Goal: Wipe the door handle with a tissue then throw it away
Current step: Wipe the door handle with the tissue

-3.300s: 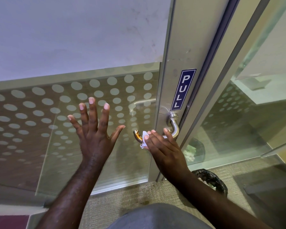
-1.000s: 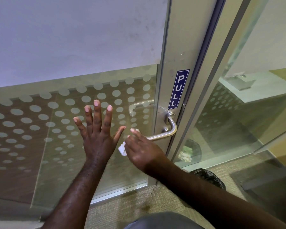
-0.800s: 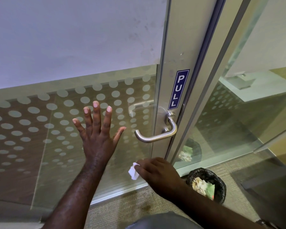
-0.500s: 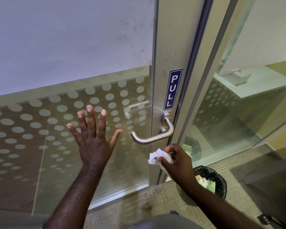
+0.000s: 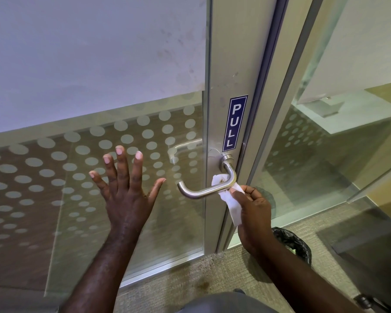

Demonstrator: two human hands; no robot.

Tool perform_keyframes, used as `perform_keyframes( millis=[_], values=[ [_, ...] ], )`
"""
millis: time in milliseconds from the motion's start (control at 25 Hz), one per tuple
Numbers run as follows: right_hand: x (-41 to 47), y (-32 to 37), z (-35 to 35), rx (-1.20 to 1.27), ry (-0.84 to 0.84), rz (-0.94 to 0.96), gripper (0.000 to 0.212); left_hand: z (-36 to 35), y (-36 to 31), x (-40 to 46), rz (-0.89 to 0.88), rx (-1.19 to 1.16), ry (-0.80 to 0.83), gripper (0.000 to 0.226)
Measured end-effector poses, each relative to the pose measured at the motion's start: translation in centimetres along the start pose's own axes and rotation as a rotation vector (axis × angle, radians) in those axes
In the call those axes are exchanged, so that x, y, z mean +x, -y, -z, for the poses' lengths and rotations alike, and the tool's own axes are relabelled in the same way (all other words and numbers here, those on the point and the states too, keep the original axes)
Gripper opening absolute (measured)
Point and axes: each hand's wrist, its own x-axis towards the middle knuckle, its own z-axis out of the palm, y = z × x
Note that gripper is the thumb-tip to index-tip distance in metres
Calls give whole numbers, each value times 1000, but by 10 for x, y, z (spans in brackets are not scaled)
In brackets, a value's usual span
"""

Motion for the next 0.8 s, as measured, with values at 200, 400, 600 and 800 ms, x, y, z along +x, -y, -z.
perform_keyframes(
  millis=[200, 400, 600, 800],
  values=[
    [-3, -1, 0, 103, 57, -7, 12, 1, 0, 0, 3, 4, 3, 109],
    [-7, 3, 5, 277, 151, -92, 27, 0, 0, 0, 0, 16, 3, 109],
    [-4, 3, 1, 293, 233, -88, 35, 0, 0, -1, 1, 3, 4, 109],
    [-3, -5, -3, 284, 145, -93, 20, 0, 1, -1, 0, 9, 1, 109]
  ],
)
